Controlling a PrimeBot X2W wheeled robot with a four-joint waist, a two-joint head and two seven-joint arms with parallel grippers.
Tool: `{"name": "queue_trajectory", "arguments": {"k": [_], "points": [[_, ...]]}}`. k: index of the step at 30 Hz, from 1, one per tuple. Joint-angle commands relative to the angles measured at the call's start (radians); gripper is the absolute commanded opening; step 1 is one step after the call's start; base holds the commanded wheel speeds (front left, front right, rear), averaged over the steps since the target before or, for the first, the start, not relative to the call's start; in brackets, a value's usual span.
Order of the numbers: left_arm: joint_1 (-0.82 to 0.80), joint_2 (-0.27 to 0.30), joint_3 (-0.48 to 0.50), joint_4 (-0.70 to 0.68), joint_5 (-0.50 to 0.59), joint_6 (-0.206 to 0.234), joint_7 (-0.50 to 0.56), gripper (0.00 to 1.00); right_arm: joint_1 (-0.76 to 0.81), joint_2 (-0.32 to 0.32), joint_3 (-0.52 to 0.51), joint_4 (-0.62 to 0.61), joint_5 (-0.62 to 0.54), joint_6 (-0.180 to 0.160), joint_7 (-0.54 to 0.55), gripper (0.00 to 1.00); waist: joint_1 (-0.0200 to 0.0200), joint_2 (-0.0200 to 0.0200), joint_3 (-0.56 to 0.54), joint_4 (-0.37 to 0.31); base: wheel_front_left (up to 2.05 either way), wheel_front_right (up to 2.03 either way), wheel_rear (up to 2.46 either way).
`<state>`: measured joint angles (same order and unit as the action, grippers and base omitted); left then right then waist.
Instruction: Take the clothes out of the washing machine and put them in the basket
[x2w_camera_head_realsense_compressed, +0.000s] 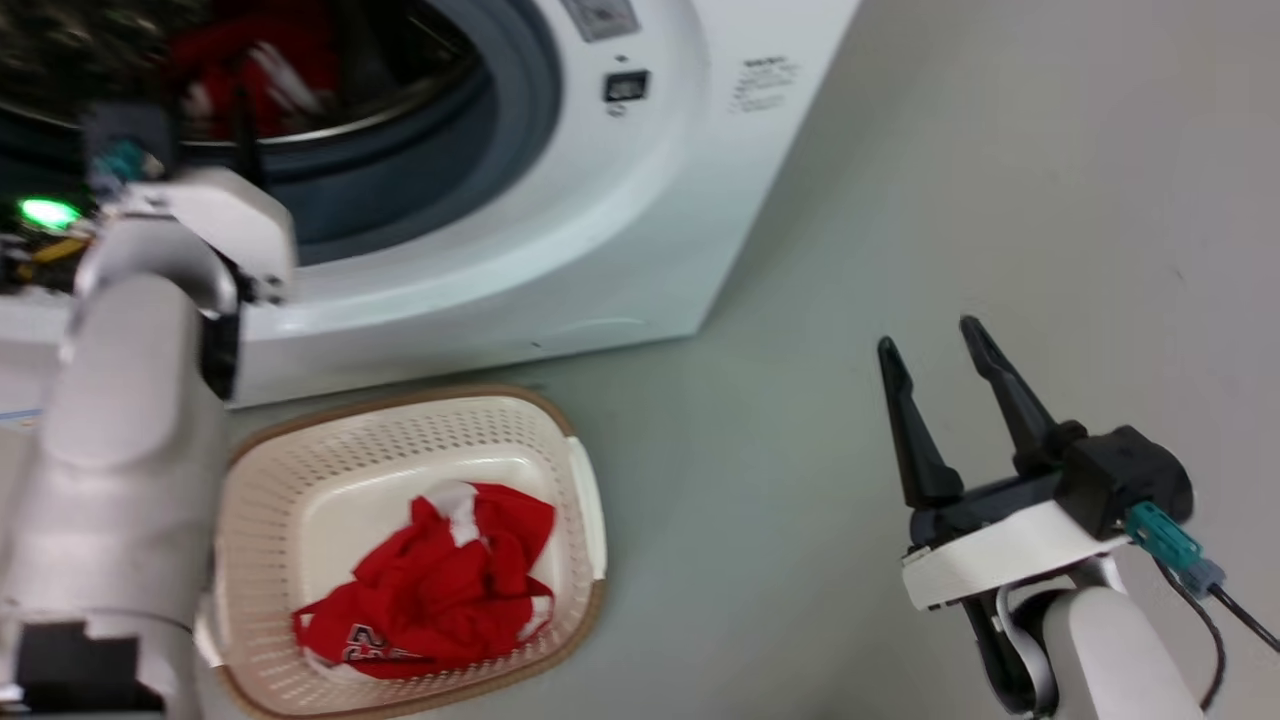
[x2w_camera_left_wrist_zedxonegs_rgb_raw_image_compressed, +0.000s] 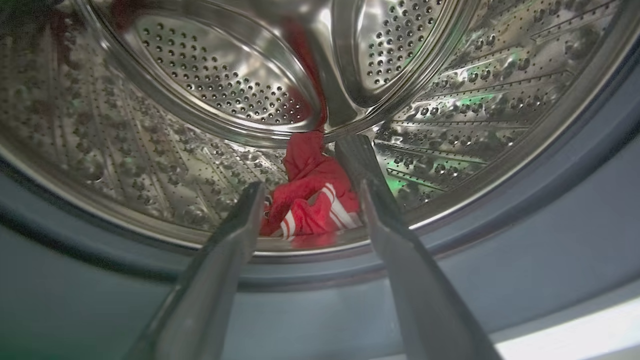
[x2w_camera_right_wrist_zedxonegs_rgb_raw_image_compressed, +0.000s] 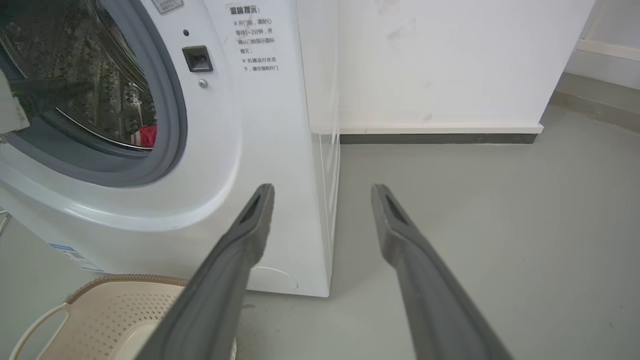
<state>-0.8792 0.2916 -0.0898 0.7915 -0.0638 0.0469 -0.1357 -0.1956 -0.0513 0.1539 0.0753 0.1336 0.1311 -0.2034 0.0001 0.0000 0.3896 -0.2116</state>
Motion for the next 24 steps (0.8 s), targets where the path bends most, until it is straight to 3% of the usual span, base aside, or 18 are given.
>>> {"name": "queue_trajectory", "arguments": {"k": [1,11,24], "points": [[-0.049,0.029,-0.006,0.034,0.013,-0.003,0.024,1.0,-0.03,0.002,0.016,0.018,0.016,-0.001,-0.018,1.0,-0.0001,0.0,0.07,-0.074,0.0,0.0,0.0],[-0.258,0.167,-0.04,0.206,0.051,-0.061,0.217,1.0,-0.102,0.002,0.072,0.108,0.088,-0.001,-0.059,1.0,-0.0001,0.0,0.155,-0.172,0.0,0.0,0.0],[-0.462,0.286,-0.09,0.306,0.092,-0.099,0.652,1.0,-0.137,0.002,0.12,0.107,0.149,-0.001,-0.062,1.0,-0.0001,0.0,0.217,-0.236,0.0,0.0,0.0]]}}
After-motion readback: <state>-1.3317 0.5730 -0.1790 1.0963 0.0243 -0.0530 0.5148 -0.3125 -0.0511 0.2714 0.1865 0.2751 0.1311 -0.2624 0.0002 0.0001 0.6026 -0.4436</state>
